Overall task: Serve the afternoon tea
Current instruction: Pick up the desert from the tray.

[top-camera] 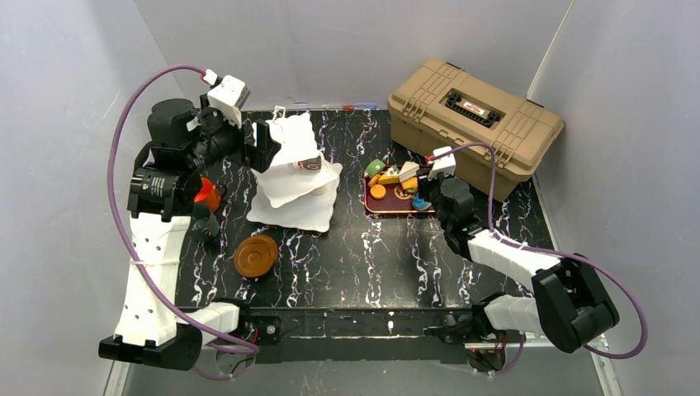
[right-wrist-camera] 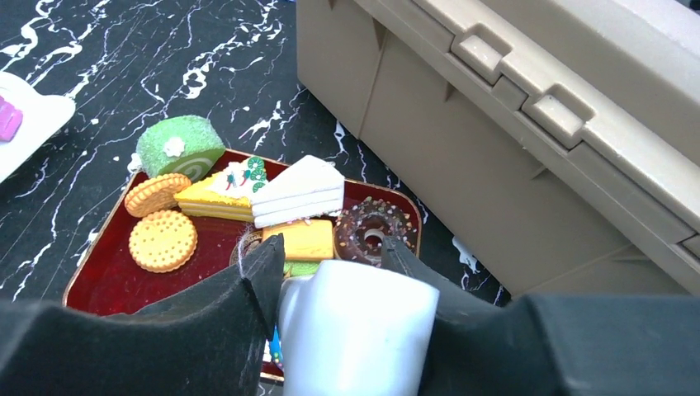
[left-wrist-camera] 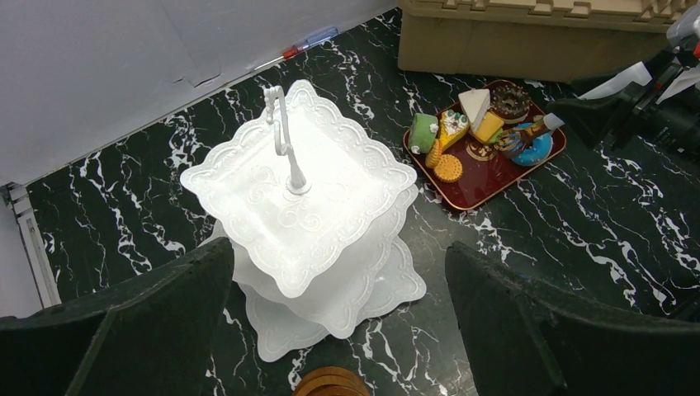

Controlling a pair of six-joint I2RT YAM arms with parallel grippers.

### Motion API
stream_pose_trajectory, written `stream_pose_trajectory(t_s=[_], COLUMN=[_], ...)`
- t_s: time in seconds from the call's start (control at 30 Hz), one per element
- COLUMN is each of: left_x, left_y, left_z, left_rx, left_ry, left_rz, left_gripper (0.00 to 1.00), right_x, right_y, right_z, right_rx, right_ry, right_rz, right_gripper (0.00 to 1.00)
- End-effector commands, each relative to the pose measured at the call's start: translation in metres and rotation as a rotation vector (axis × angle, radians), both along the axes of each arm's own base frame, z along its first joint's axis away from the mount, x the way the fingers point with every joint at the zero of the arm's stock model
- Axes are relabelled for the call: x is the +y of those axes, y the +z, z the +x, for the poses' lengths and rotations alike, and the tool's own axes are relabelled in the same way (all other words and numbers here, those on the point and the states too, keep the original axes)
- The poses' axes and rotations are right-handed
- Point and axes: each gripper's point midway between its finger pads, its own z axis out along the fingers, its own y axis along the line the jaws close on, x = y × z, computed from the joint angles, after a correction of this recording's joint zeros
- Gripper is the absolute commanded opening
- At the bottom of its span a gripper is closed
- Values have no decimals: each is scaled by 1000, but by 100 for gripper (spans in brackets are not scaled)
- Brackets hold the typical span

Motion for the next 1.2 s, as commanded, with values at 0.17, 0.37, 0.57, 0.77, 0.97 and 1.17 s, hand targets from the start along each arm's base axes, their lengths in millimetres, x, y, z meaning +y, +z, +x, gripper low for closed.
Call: stream_pose_trajectory(t_s=[0.17,0.37,0.57,0.77,0.97,1.17], left_x=[1,0,0,1,1,1], left_y=[16,15,17,16,15,17], left_z=[-7,-8,-8,-8,-7,-7], left_rx=[-57,-52,-55,-49,-44,-47], left_ry=[-9,-14,-11,-8,-6,-6], left_rz=[3,-3,-5,-6,-4,-3], left_gripper=[98,98,98,98,99,99], right_x=[-3,-3,4,39,83,129], right_y=[31,60,96,124,119,107], right_z=[5,-1,-9,-17,-31,-52], right_rx=[-89,-138,-193,-197,-144,-129], right_ry=[-24,-11,33,162,267,310], right_rz=[60,97,205,449,640,701], right_gripper=[12,1,1,1,1,1])
